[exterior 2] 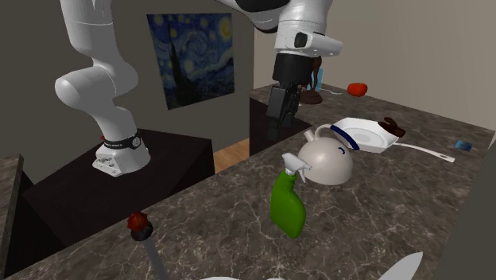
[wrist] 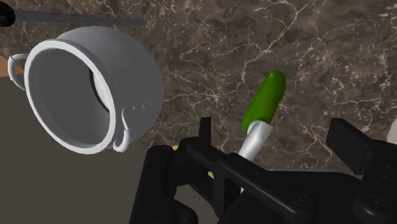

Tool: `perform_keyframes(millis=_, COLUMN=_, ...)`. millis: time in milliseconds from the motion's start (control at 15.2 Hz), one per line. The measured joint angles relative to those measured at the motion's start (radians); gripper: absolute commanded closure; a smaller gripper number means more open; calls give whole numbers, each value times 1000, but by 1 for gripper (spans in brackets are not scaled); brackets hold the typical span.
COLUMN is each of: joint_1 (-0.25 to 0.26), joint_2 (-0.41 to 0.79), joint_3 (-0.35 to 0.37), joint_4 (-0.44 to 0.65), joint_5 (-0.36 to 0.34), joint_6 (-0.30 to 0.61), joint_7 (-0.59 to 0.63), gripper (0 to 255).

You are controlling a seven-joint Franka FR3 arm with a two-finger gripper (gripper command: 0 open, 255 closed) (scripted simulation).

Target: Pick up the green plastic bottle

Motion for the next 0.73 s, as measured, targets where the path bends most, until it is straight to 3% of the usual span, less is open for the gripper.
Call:
perform_keyframes(millis=132, joint_1=-2, joint_2=34, joint_3=-4, joint_4=30, joint_5=-5, joint_6=4, joint_7=2, gripper=0)
perform_keyframes(millis=594, joint_1=-5, joint_2=67, joint_3=-6, joint_4=-17, joint_5=-14, joint_6=81, joint_7=24, gripper=0)
perform_keyframes(millis=660, joint_1=-5, joint_2=68, joint_3=-7, joint_4=-19, joint_5=-15, joint_6=85, joint_7=25, gripper=255)
perform_keyframes(millis=726, joint_1=-5, joint_2=69, joint_3=-7, joint_4=-20, joint_5=-15, joint_6=87, joint_7=25, gripper=255)
